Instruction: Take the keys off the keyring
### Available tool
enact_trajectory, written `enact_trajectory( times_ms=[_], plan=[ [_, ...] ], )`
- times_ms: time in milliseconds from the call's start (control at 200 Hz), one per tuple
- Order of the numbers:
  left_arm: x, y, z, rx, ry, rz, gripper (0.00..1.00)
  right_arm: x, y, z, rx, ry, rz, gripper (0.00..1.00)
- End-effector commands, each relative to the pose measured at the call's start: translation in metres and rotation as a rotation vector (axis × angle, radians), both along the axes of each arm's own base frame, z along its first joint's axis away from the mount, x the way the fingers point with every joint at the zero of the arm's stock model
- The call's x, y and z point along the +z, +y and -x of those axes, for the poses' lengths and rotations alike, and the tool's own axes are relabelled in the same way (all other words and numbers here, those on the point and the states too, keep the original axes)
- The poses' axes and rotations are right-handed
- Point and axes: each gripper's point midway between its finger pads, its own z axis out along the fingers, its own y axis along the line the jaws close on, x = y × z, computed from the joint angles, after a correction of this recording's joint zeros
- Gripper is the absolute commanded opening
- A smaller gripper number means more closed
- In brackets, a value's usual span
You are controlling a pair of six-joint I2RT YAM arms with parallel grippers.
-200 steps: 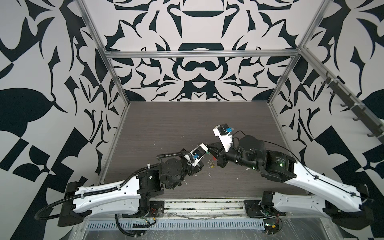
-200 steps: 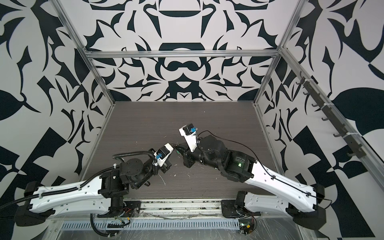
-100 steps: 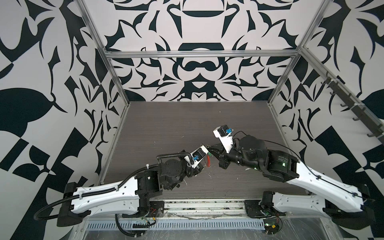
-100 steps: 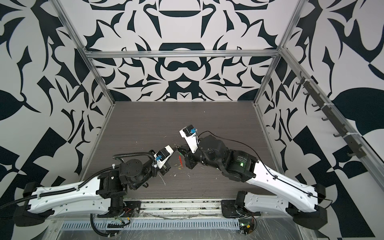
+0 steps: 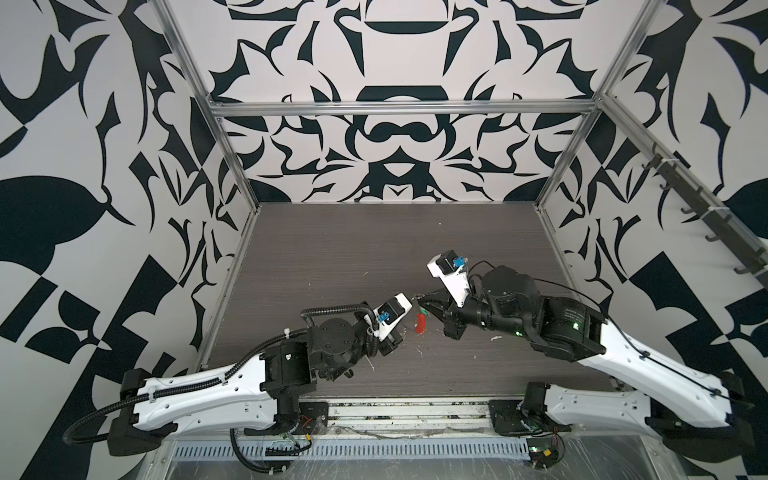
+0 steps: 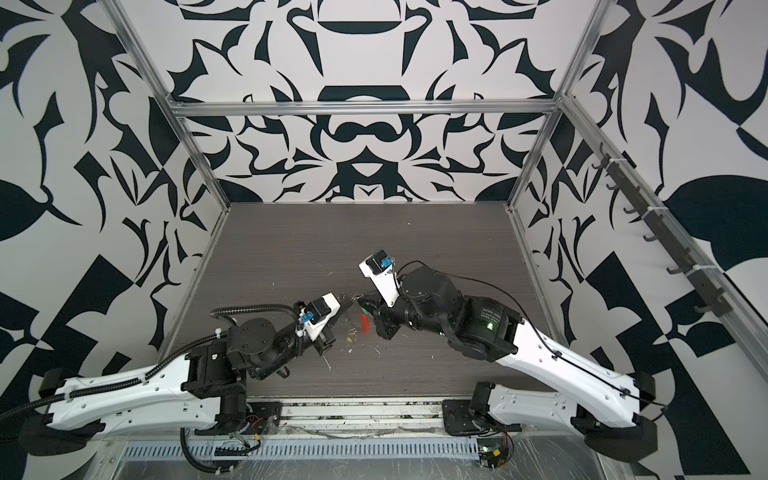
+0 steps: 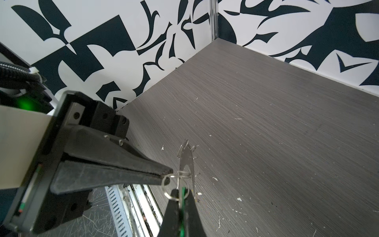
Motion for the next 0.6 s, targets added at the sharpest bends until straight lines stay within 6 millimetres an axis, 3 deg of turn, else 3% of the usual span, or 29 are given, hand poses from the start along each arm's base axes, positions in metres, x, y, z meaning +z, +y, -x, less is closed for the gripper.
enact_trajectory(
  times_ms=[0, 595],
  plan=[
    [0.021, 0.01, 0.005, -0.016, 0.017, 0.084, 0.0, 0.029, -0.01, -0.007, -0.038, -0.061, -0.061, 0.0],
    [0.031, 0.011, 0.022, -0.119, 0.044, 0.114, 0.0, 0.022, -0.018, -0.01, -0.051, -0.041, -0.085, 0.0]
  ],
)
